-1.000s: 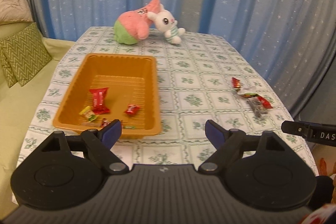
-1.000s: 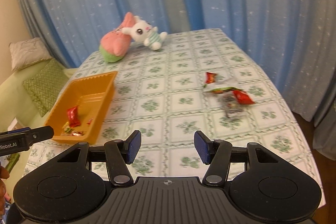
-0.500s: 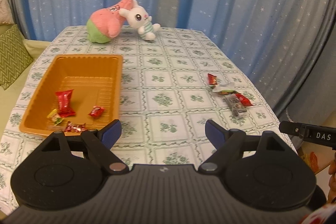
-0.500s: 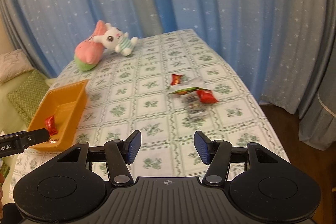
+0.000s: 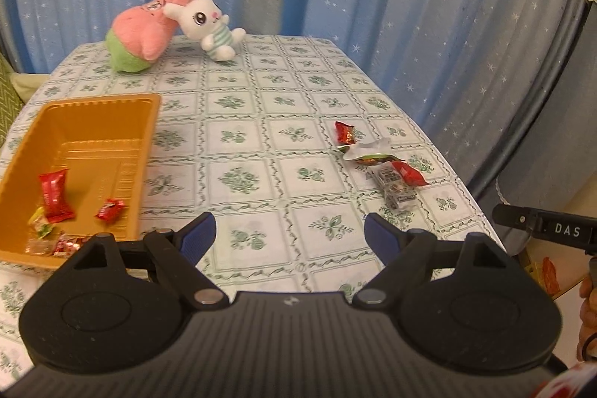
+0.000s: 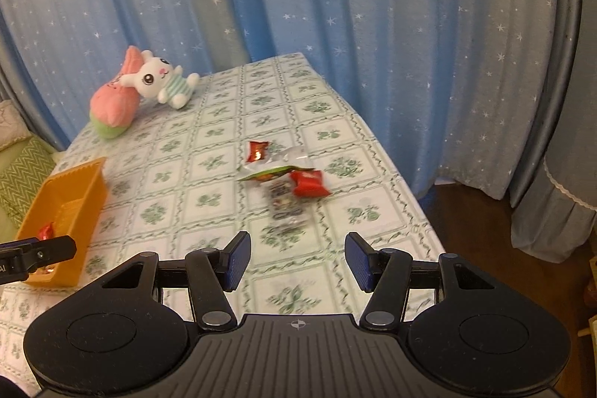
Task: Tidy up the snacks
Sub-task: 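Move both grippers away from the tray back toward the candy pile, then grasp the square red candy packet with the right gripper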
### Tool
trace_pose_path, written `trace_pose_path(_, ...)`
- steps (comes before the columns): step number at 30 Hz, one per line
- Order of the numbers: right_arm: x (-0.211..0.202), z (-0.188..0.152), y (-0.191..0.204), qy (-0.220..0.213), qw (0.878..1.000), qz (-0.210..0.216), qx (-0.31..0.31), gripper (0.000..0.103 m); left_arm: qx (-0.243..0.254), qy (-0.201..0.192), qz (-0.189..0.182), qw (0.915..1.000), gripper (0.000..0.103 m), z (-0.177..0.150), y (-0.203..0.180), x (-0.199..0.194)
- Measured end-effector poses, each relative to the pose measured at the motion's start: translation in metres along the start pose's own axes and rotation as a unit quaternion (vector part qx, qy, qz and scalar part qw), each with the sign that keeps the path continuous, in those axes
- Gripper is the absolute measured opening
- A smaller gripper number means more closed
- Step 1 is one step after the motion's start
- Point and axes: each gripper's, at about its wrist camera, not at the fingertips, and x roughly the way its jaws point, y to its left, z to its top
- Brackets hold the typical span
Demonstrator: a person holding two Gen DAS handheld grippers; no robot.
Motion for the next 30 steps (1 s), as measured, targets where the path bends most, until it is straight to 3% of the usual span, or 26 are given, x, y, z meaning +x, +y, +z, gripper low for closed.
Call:
trace_pose_path(20, 0.138, 0.044, -0.030, 0.023, 0.998, 0.029, -0.053, 0.055, -0.002, 0.034, 0.009, 0.9994, 0.085, 0.017, -0.011, 0.113)
trace_pose_path(30, 0.196, 0.053, -0.031, 0.051, 0.995, 0.031, -0.084, 0.040, -0.008, 0.044, 0.003, 0.9990, 0.085, 0.016, -0.005, 0.142)
